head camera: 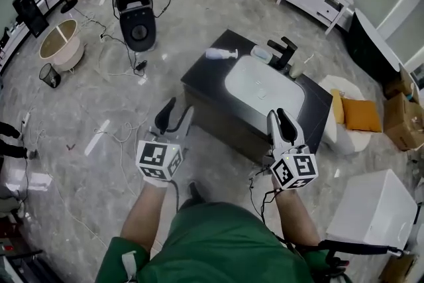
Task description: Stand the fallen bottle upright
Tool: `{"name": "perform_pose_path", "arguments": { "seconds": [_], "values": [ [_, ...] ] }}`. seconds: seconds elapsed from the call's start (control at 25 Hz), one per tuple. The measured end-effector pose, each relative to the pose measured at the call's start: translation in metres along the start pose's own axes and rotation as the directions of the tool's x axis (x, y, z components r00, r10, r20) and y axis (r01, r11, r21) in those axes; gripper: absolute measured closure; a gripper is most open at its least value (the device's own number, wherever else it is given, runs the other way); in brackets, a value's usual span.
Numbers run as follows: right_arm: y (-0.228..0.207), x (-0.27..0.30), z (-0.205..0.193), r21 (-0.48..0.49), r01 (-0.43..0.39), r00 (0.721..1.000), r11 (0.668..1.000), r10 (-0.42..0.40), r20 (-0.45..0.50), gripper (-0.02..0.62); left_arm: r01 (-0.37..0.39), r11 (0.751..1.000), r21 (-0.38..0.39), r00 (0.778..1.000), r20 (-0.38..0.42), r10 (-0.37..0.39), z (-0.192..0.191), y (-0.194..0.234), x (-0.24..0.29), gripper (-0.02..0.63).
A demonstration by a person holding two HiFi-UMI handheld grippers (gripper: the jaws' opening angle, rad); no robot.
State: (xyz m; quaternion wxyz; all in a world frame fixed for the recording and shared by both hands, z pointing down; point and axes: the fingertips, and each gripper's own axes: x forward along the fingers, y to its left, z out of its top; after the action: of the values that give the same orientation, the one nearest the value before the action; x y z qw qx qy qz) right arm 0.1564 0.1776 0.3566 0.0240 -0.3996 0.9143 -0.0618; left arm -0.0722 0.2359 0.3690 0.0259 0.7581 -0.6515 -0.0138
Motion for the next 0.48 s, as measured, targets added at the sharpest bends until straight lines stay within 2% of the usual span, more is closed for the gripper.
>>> {"name": "perform_pose_path", "arguments": {
  "seconds": [0.24, 0.48],
  "values": [
    [0.020, 0.051, -0.011, -0.001, 0.026, 0.999, 1.000, -0.026, -0.025, 0.520, 0.052, 0.998, -0.020, 0.999, -0.012, -0.053, -0.008, 0.051, 0.019, 0.410],
    [0.029, 0.083, -0.021, 0.033, 0.032, 0.998, 0.999, -0.030, -0.056, 0.520, 0.059, 0.997, -0.048, 0.998, -0.029, -0.060, -0.013, 0.085, 0.034, 0.410]
  ]
}}
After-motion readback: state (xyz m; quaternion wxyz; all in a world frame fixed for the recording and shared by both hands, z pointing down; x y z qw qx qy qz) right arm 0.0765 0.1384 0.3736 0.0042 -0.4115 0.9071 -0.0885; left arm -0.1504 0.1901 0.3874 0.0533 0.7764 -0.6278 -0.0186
